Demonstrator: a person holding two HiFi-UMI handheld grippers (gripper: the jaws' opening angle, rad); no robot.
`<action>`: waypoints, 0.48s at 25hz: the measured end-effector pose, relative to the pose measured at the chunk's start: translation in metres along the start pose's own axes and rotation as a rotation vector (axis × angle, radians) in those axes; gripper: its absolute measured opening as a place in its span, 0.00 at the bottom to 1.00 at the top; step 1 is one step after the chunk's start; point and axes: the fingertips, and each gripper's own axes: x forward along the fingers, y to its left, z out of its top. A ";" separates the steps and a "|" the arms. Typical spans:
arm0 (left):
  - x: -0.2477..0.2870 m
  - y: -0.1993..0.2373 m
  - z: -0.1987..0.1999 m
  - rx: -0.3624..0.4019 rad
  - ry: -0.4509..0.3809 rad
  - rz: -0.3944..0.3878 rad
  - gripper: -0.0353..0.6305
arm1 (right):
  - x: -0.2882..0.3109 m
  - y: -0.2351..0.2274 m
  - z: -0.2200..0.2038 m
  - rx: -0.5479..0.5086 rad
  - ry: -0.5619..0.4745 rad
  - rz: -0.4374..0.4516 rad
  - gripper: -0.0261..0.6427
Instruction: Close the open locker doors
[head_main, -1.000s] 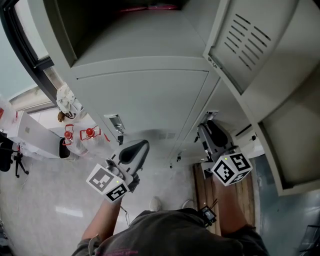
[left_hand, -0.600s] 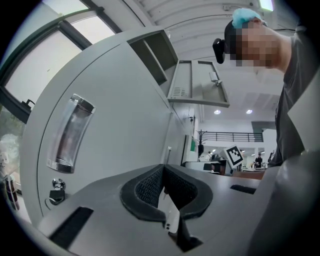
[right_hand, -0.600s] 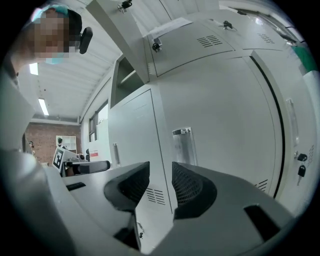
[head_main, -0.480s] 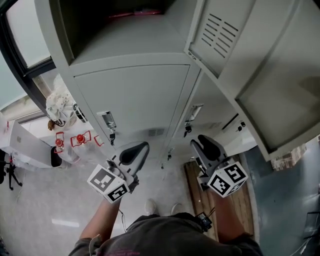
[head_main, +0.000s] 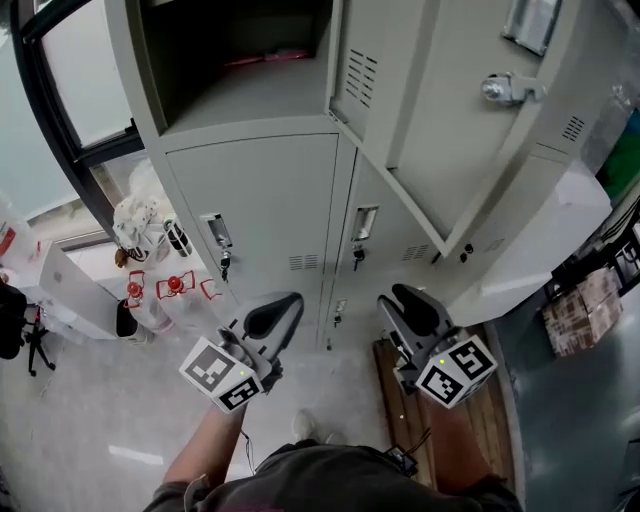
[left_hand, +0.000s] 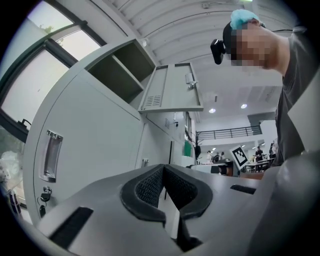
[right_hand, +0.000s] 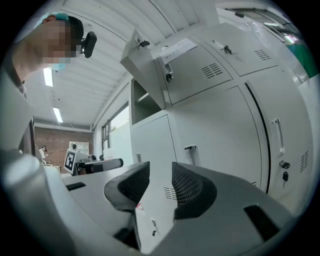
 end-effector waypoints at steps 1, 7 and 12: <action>-0.001 -0.008 0.003 0.003 -0.003 0.006 0.07 | -0.007 0.003 0.004 -0.001 -0.007 0.012 0.19; -0.010 -0.054 0.010 0.034 -0.004 0.046 0.07 | -0.049 0.014 0.016 0.012 -0.032 0.066 0.19; -0.019 -0.083 0.019 0.066 -0.003 0.073 0.07 | -0.074 0.021 0.036 0.016 -0.083 0.102 0.19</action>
